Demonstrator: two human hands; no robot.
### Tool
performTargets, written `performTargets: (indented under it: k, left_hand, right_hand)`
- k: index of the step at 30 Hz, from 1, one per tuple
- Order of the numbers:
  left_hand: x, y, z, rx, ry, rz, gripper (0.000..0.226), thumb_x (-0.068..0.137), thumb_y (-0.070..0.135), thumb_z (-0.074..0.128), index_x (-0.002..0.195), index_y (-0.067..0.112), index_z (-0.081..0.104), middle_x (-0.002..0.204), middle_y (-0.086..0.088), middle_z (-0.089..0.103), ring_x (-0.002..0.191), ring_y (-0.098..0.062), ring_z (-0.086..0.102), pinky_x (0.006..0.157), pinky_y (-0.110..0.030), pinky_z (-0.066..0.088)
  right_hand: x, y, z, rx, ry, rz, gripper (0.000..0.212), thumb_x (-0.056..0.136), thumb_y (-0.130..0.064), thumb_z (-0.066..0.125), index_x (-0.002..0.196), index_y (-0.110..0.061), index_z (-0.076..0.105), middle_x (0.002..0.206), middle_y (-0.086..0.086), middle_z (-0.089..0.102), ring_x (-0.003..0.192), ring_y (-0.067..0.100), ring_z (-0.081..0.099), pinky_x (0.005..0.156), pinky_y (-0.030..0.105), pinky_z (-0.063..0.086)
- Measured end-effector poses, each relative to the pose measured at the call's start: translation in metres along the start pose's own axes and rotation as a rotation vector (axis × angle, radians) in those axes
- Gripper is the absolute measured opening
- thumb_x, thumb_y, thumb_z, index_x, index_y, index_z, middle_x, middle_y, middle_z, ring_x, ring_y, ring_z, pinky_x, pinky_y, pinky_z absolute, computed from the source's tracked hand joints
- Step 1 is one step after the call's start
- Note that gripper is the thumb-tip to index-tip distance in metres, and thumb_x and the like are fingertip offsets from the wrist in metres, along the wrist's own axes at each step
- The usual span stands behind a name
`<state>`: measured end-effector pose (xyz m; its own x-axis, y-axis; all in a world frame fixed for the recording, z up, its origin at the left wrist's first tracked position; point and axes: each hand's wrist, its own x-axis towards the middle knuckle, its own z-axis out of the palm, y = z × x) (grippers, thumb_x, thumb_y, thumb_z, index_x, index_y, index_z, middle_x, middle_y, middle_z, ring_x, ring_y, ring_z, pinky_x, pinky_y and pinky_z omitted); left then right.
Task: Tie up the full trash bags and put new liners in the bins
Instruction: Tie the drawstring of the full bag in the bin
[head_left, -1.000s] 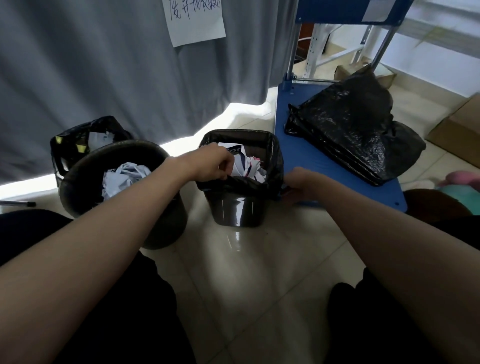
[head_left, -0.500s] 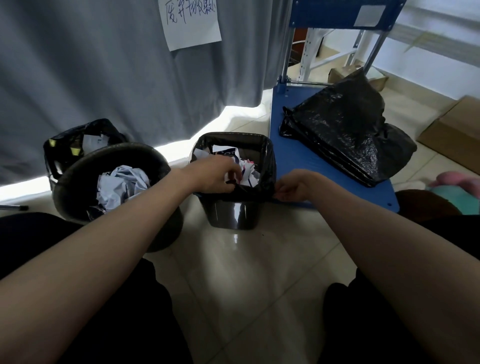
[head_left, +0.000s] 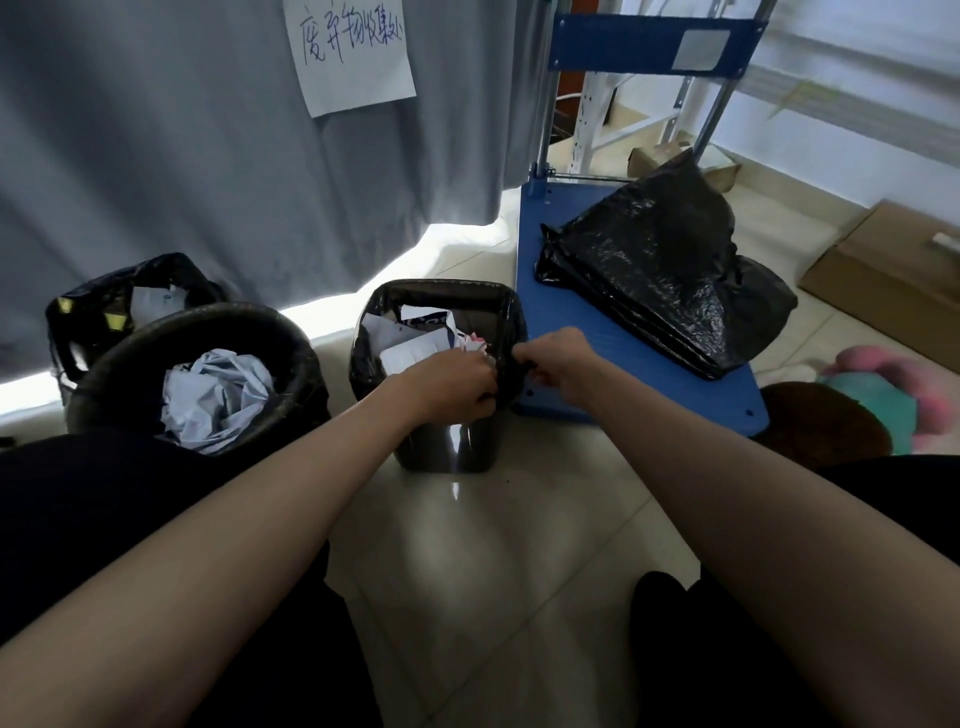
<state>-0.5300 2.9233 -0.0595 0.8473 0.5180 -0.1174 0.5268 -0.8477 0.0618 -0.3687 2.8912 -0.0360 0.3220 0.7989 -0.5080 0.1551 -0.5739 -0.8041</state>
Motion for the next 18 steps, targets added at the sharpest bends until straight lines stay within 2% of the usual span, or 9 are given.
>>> performTargets:
  k: [3, 5, 8, 10, 13, 15, 18]
  left_hand:
    - [0.0, -0.002, -0.001, -0.032, -0.02, -0.016, 0.025, 0.09, 0.028, 0.053, 0.08, 0.013, 0.069, 0.082, -0.003, 0.064, 0.063, -0.013, 0.049, 0.059, -0.024, 0.035]
    - [-0.001, -0.005, -0.004, -0.048, -0.019, -0.05, 0.025, 0.088, 0.033, 0.055, 0.076, 0.015, 0.067, 0.078, -0.002, 0.063, 0.062, -0.013, 0.05, 0.057, -0.025, 0.037]
    - [-0.002, -0.023, -0.018, -0.092, 0.062, -0.206, 0.027, 0.085, 0.035, 0.052, 0.068, 0.018, 0.064, 0.077, -0.001, 0.062, 0.071, -0.018, 0.06, 0.061, -0.031, 0.049]
    - [-0.004, -0.043, -0.031, -0.119, 0.127, -0.324, 0.025, 0.085, 0.03, 0.053, 0.073, 0.014, 0.067, 0.086, -0.006, 0.064, 0.081, -0.026, 0.063, 0.072, -0.038, 0.052]
    - [-0.004, -0.075, -0.048, -0.135, 0.17, -0.437, 0.02, 0.087, 0.021, 0.056, 0.094, 0.011, 0.073, 0.099, -0.01, 0.065, 0.094, -0.029, 0.061, 0.081, -0.037, 0.05]
    - [0.002, -0.095, -0.057, -0.106, 0.118, -0.497, 0.024, 0.087, 0.017, 0.057, 0.106, 0.01, 0.071, 0.109, -0.014, 0.063, 0.101, -0.032, 0.059, 0.084, -0.037, 0.048]
    - [0.014, -0.122, -0.062, -0.092, 0.029, -0.615, 0.033, 0.09, 0.015, 0.056, 0.122, 0.008, 0.063, 0.123, -0.017, 0.061, 0.113, -0.034, 0.057, 0.093, -0.037, 0.047]
  right_hand:
    - [0.0, -0.004, 0.008, -0.095, -0.052, -0.141, 0.012, 0.082, -0.018, 0.069, 0.084, -0.009, 0.062, 0.073, 0.01, 0.059, 0.064, 0.016, 0.054, 0.06, 0.028, 0.046]
    - [0.006, -0.007, 0.009, -0.14, 0.025, -0.185, 0.018, 0.084, -0.025, 0.066, 0.079, -0.008, 0.063, 0.07, 0.008, 0.059, 0.063, 0.017, 0.054, 0.058, 0.029, 0.046]
    - [0.023, -0.01, 0.007, -0.24, 0.204, -0.168, 0.03, 0.089, -0.03, 0.058, 0.091, -0.001, 0.063, 0.088, 0.014, 0.063, 0.077, 0.025, 0.057, 0.069, 0.037, 0.051]
    - [0.035, -0.015, 0.004, -0.302, 0.257, -0.151, 0.026, 0.09, -0.028, 0.055, 0.091, -0.002, 0.059, 0.092, 0.015, 0.061, 0.079, 0.026, 0.056, 0.065, 0.034, 0.048]
    - [0.051, -0.027, 0.006, -0.354, 0.248, -0.145, 0.014, 0.089, -0.019, 0.056, 0.09, -0.007, 0.05, 0.096, 0.013, 0.055, 0.082, 0.024, 0.053, 0.065, 0.033, 0.044]
    - [0.061, -0.037, 0.013, -0.402, 0.228, -0.168, 0.012, 0.089, -0.015, 0.055, 0.096, -0.008, 0.048, 0.098, 0.012, 0.049, 0.086, 0.025, 0.051, 0.069, 0.033, 0.044]
    - [0.075, -0.056, 0.02, -0.525, 0.214, -0.2, 0.02, 0.091, -0.016, 0.054, 0.106, -0.009, 0.043, 0.105, 0.015, 0.041, 0.094, 0.027, 0.045, 0.069, 0.034, 0.041]
